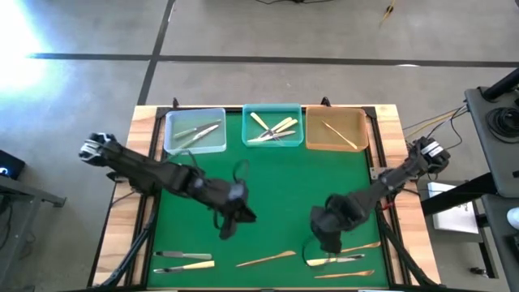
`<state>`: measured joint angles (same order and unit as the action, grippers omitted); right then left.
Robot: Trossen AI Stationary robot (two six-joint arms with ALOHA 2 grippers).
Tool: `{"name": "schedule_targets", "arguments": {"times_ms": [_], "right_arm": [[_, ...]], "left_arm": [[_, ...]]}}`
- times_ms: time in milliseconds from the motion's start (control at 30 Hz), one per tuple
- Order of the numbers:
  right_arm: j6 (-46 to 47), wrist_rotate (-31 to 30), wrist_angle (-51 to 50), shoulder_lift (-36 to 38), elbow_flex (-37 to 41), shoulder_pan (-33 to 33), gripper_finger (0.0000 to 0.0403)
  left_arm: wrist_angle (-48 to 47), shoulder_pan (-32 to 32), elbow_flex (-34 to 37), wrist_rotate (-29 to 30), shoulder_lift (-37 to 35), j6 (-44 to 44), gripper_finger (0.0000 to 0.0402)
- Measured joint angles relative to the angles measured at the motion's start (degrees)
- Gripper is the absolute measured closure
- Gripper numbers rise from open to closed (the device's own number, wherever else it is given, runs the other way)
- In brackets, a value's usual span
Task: Sort silverware by color (type)
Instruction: Put the right gold and silver knife into the blue bin
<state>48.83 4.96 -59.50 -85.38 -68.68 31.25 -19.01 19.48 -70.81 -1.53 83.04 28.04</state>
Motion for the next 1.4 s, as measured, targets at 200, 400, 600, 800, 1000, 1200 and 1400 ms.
{"name": "schedule_targets", "arguments": {"times_ms": [200, 400, 600, 800, 1000, 1200, 1400], "right_arm": [[-0.03, 1.03, 9.43, -0.29, -0.27, 8.14, 0.0291], [-9.0, -1.04, 12.29, -2.34, 0.06, 13.52, 0.0302], [-22.36, -7.38, 15.43, -2.81, 2.03, 14.21, 0.0309], [-22.92, -7.04, 26.82, -4.58, 6.41, 14.25, 0.0309], [-27.4, -4.41, 33.77, -9.37, 7.3, 14.25, 0.031], [-33.56, -2.91, 38.59, -10.86, 7.03, 14.14, 0.031], [-34.89, -7.19, 38.77, -12.99, 7.1, 13.57, 0.031]], "left_arm": [[-15.38, 3.95, -15.24, -0.67, 10.19, -2.93, 0.0363], [-23.58, 7.0, -31.15, -0.16, 20.1, -4.85, 0.0363], [-32.21, 6.89, -48.34, 6.48, 28.28, -5.08, 0.0363], [-36.29, 7.08, -64.46, 7.06, 37.14, -5.28, 0.0363], [-32.31, 8.18, -55.86, 8.27, 35.15, 1.51, 0.0363], [-31.88, 9.1, -55.03, 10.01, 34.78, 3.96, 0.0363], [-32.12, 9.19, -55.63, 10.16, 34.78, 3.54, 0.0363]]}}
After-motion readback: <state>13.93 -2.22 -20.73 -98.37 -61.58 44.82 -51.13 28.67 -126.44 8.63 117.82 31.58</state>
